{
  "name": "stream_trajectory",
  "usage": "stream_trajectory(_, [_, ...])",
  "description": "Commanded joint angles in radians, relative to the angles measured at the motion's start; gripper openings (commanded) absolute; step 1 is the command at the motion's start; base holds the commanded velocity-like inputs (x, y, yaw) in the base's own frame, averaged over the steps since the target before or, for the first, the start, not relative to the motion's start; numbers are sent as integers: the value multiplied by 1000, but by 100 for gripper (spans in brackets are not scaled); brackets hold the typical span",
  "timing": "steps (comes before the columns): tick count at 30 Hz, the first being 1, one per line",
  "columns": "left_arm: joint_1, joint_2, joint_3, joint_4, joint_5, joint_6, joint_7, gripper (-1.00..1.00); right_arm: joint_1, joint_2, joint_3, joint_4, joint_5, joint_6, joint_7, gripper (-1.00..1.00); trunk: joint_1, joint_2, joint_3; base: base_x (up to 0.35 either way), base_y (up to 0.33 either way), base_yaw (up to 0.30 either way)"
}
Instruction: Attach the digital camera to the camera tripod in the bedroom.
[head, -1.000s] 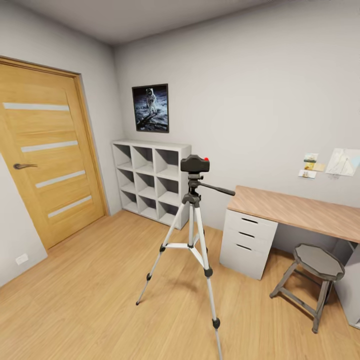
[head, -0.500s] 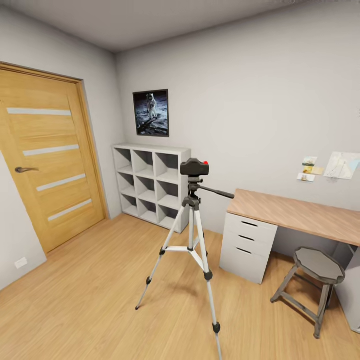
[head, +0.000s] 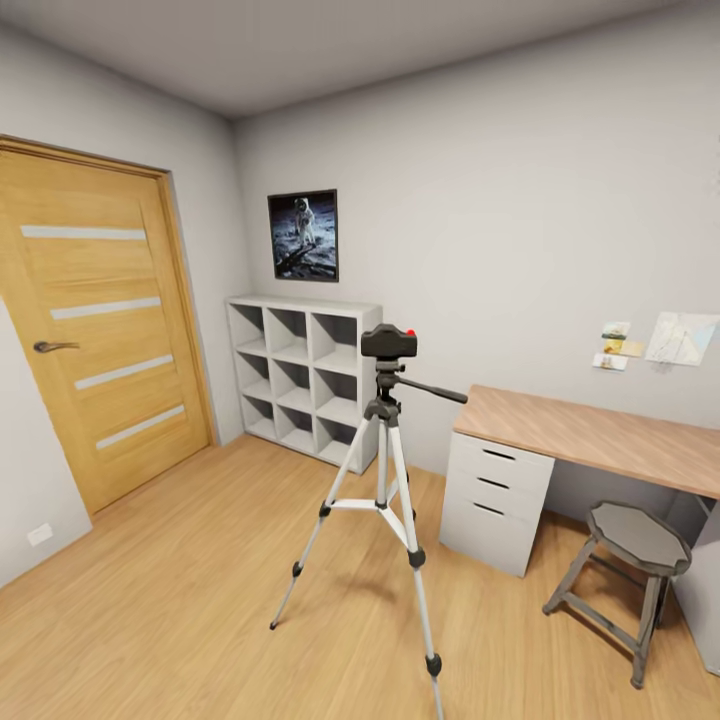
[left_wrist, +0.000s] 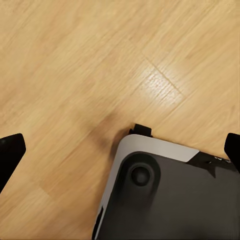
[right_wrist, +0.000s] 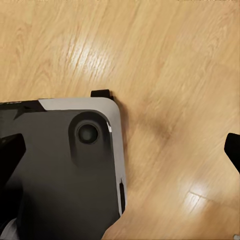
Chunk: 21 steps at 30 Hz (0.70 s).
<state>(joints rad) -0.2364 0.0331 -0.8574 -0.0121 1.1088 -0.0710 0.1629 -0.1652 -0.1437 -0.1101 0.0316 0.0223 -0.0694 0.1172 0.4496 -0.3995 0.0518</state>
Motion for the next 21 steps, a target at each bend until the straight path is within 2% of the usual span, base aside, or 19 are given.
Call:
stream_trajectory(1, [0,3,-9,2,6,-1,4,100,1,0,-8,3,2,-8,4,100,0,-1,1,0,0,0])
stream_trajectory(5, [0,9,-13,7,3,4,4,100,3,1,-8,4,2,-12,4,100,0,-1,8,0,0,0])
stream_trajectory(11, [2,-3,-15,8,3,13,4,100,4,1,-8,4,2,-14,4,100,0,-1,18,0,0,0])
stream_trajectory(21, [20,-1,-15,9,3,14,3,100,4,1,-8,4,2,-13,4,100,0,-1,34,0,0,0])
